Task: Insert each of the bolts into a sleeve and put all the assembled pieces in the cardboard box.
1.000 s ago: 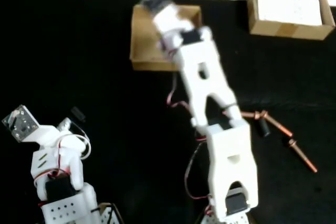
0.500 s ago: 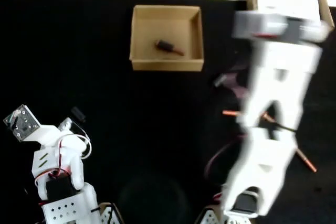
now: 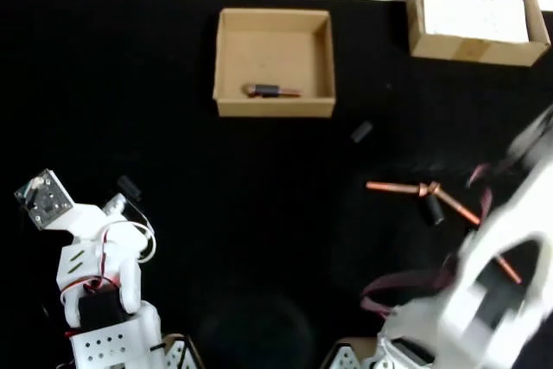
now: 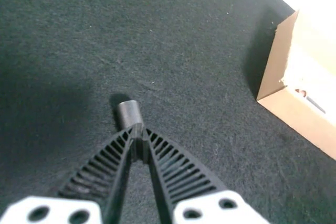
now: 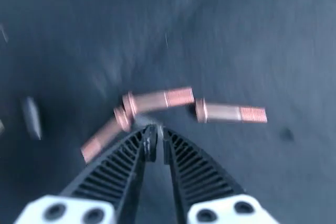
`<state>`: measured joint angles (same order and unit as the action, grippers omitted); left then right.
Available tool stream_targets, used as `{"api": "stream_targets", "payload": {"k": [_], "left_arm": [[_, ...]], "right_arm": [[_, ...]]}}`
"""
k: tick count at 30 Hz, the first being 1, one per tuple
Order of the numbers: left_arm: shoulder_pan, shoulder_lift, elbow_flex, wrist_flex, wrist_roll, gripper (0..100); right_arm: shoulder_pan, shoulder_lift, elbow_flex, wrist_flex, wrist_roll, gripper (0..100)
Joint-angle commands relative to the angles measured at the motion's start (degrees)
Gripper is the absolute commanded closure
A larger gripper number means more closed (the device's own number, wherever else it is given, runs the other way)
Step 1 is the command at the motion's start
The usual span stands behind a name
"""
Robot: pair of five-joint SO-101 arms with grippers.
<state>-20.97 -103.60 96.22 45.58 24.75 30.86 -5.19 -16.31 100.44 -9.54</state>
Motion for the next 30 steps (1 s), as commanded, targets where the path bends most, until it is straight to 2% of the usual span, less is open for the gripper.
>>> {"api": "stream_targets", "payload": {"k": [1, 6, 12, 14, 16, 19, 26, 30], "left_arm": [[1.10, -0.13, 0.84, 0.18, 0.00, 99], [1.80, -0.13, 0.84, 2.29, 0.00, 99], [2.68, -0.13, 0.84, 3.87, -3.08, 99], [2.68, -0.13, 0.84, 3.87, -3.43, 99], [2.68, -0.13, 0.84, 3.87, -3.52, 99], [3.47, -0.13, 0.84, 4.22, -3.52, 99], [4.79, -0.13, 0.84, 5.10, -3.60, 99], [4.88, -0.13, 0.84, 5.10, -3.69, 99]], "right_arm": [[0.13, -19.38, 23.08, -0.48, 1.14, 99.2], [2.51, -37.05, 45.14, -14.99, 2.55, 99.2], [7.87, -51.74, 74.15, -42.51, 16.97, 99.1], [9.01, -54.81, 82.51, -49.27, 20.13, 95.4], [10.24, -56.66, 88.92, -53.32, 23.03, 87.5], [11.74, -57.45, 95.34, -57.63, 24.97, 78.0], [10.15, -57.27, 102.64, -73.01, 27.43, 77.5], [9.19, -57.19, 102.64, -77.49, 27.52, 77.5]]}}
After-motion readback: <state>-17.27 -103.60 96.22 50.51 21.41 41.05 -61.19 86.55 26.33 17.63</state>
